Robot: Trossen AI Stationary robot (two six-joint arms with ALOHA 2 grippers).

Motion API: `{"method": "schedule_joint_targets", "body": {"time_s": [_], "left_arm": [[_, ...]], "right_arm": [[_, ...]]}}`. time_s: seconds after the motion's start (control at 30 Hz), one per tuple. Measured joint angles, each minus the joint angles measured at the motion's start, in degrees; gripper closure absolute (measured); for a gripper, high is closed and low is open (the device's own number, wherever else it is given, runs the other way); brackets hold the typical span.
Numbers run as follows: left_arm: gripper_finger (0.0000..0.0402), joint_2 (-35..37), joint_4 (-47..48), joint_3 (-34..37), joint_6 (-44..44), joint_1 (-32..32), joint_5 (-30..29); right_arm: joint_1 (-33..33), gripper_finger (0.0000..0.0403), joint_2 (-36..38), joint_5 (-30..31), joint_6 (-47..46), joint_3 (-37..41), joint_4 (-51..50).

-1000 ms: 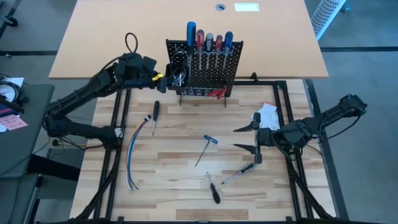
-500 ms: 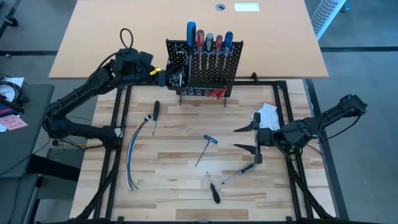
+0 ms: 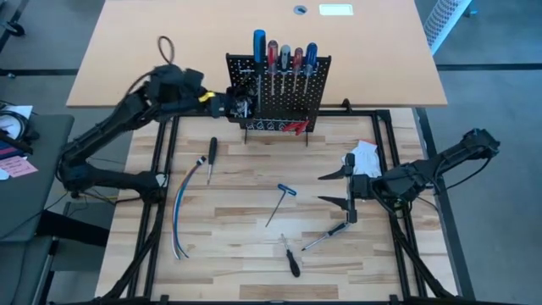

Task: Hang tools onto peg board
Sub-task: Hang the black safety glasses into the black bin on the black pegboard, then hang the gray screwdriver on the black pegboard

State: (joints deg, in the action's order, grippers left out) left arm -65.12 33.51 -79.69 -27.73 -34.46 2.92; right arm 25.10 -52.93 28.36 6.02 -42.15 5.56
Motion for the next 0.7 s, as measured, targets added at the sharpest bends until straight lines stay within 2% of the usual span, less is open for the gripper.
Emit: {"method": "schedule_joint_targets", "body": {"time_s": [0.23,0.4,0.53,0.7], "left_arm": [[0.0286,6.94,2.57,-3.83,8.34,-0.17,-0.02],[0.0291,13.76,9.46,-4.07,16.04,3.66,-3.13],[0.0305,18.51,13.59,-0.05,18.33,9.88,-9.88],[0.0323,24.16,13.28,10.46,17.30,17.36,-16.87]], "right_arm": [[0.00,0.0159,0.00,-0.01,0.06,0.00,-0.31],[0.00,0.0159,-0.50,-0.02,0.52,1.22,-1.03],[0.00,0.0159,-2.74,-1.44,1.35,3.99,-0.62],[0.00,0.0159,-7.84,-1.73,1.52,5.67,-0.87]]}}
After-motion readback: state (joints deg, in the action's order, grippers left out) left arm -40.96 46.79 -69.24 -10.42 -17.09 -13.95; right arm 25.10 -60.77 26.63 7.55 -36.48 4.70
